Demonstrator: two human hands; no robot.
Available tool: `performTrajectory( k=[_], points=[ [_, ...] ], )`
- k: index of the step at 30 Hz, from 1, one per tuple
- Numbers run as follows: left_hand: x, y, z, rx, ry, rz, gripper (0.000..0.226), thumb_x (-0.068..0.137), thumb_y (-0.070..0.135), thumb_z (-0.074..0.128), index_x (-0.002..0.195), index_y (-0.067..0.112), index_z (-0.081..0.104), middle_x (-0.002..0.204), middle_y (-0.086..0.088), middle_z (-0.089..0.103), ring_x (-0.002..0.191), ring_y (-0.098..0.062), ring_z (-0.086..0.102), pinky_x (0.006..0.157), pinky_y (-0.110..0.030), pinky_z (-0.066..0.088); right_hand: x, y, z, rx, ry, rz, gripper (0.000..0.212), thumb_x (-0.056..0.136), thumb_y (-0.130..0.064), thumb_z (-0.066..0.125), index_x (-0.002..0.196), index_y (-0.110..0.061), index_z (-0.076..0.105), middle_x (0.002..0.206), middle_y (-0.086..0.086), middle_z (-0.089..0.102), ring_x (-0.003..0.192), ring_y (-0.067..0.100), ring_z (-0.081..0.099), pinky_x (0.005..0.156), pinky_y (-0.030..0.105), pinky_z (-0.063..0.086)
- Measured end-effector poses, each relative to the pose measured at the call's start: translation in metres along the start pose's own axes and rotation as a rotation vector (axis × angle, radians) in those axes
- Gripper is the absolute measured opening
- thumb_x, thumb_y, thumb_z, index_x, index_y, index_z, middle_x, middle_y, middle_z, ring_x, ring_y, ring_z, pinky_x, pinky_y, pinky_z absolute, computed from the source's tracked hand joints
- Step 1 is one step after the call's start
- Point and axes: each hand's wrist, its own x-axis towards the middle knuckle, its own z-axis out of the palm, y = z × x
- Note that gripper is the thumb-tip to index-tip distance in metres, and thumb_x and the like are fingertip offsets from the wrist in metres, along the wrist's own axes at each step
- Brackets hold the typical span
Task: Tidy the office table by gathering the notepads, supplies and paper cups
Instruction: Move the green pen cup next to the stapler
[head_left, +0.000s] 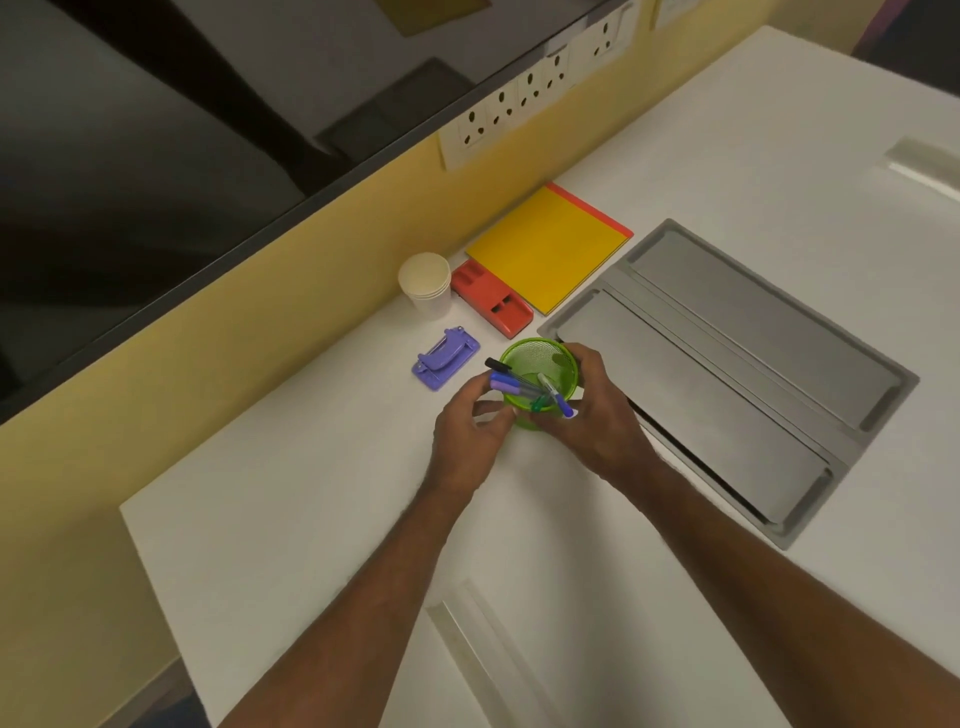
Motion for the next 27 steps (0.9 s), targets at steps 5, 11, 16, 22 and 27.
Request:
performTrajectory(
  k=[5, 11, 16, 22, 27],
  points=[
    [0.014, -0.015, -0.001, 0.217, 0.098, 0.014, 0.044, 0.093, 0.035, 0.069, 0.134, 0.022, 0.061, 0.128, 0.006, 0.067, 0.115, -0.011, 0.062, 0.099, -0.032, 0.051, 0.022, 0.003, 0.01, 0.0, 0.011, -0.03, 0.08, 0.07, -0.046, 0.091, 0.132, -0.043, 0.04, 0.121, -0.036, 0.055, 0.115, -0.007, 0.056, 0.077, 0.005, 0.049],
    [0.014, -0.031, -0.007, 0.661, 0.079, 0.107, 0.054, 0.095, 0.044, 0.062, 0.143, 0.02, 0.052, 0.144, 0.001, 0.055, 0.132, -0.02, 0.046, 0.109, -0.035, 0.04, 0.04, 0.005, 0.018, -0.011, 0.027, 0.004, 0.077, 0.07, -0.045, 0.09, 0.127, -0.05, 0.038, 0.115, -0.043, 0.053, 0.114, -0.012, 0.054, 0.074, 0.004, 0.05],
    [0.014, -0.048, -0.014, 0.935, 0.001, 0.083, 0.065, 0.094, 0.053, 0.056, 0.15, 0.025, 0.04, 0.16, 0.002, 0.034, 0.145, -0.02, 0.031, 0.118, -0.037, 0.03, 0.048, 0.01, 0.023, -0.019, 0.023, 0.016, 0.079, 0.071, -0.04, 0.09, 0.128, -0.051, 0.036, 0.115, -0.047, 0.051, 0.114, -0.016, 0.052, 0.072, 0.001, 0.048],
    [0.017, -0.054, -0.011, 0.992, 0.002, 0.074, 0.065, 0.094, 0.058, 0.055, 0.15, 0.028, 0.041, 0.161, 0.002, 0.032, 0.145, -0.021, 0.031, 0.116, -0.04, 0.032, 0.05, 0.015, 0.025, -0.028, 0.008, 0.026, 0.08, 0.072, -0.036, 0.09, 0.128, -0.049, 0.035, 0.114, -0.051, 0.048, 0.114, -0.019, 0.05, 0.073, 0.0, 0.047],
    [0.016, -0.055, -0.012, 1.006, -0.025, 0.098, 0.063, 0.096, 0.055, 0.053, 0.151, 0.027, 0.04, 0.163, -0.001, 0.03, 0.147, -0.023, 0.029, 0.118, -0.038, 0.026, 0.044, 0.016, 0.02, -0.054, -0.011, 0.09, 0.091, 0.072, -0.037, 0.09, 0.144, -0.032, 0.035, 0.132, -0.034, 0.048, 0.12, -0.011, 0.052, 0.084, 0.006, 0.049]
  ],
)
